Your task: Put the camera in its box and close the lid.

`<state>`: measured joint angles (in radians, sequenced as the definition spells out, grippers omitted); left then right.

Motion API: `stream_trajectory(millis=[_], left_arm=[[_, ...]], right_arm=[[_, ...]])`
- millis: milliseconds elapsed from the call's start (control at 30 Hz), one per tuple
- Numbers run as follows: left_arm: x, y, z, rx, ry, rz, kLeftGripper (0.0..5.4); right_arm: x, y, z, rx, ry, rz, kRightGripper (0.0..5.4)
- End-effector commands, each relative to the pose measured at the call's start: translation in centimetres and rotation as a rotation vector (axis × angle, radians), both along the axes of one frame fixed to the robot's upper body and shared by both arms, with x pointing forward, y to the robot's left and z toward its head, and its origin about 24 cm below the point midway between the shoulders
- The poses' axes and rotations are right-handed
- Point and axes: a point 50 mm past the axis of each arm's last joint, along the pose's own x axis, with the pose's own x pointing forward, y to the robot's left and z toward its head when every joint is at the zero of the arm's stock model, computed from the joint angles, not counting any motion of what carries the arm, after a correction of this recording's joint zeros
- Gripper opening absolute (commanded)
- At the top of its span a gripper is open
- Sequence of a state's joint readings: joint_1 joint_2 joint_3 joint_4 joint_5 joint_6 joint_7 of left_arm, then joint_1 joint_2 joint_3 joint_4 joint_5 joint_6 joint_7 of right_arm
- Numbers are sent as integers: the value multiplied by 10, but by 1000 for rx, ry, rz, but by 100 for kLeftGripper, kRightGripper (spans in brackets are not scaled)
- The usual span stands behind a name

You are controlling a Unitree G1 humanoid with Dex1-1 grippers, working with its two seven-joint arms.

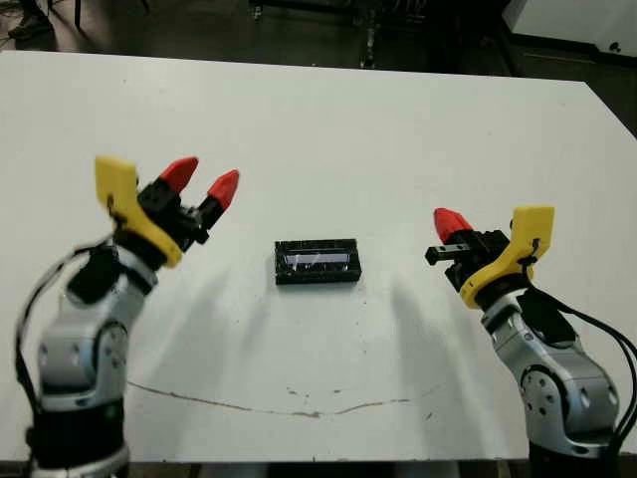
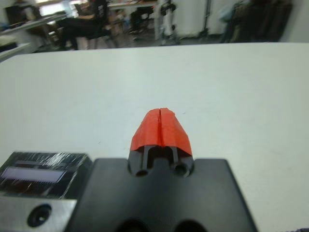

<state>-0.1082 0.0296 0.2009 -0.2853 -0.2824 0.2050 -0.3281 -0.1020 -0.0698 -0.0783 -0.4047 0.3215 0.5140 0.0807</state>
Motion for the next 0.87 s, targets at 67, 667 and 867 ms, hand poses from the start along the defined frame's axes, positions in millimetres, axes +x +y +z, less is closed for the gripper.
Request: stream_trajectory(millis=[67,667,867], left_arm=[[-12,-3,-24,-3,-59,162,218],[-3,-3,-33,37,-130,270,0],[-3,-4,-33,32,-127,262,0]], right_arm=[[2,-3,-5,-16,-48,-43,0],[12,0,4,-81,-200,-83,0],[11,2,4,-73,-197,-72,0]])
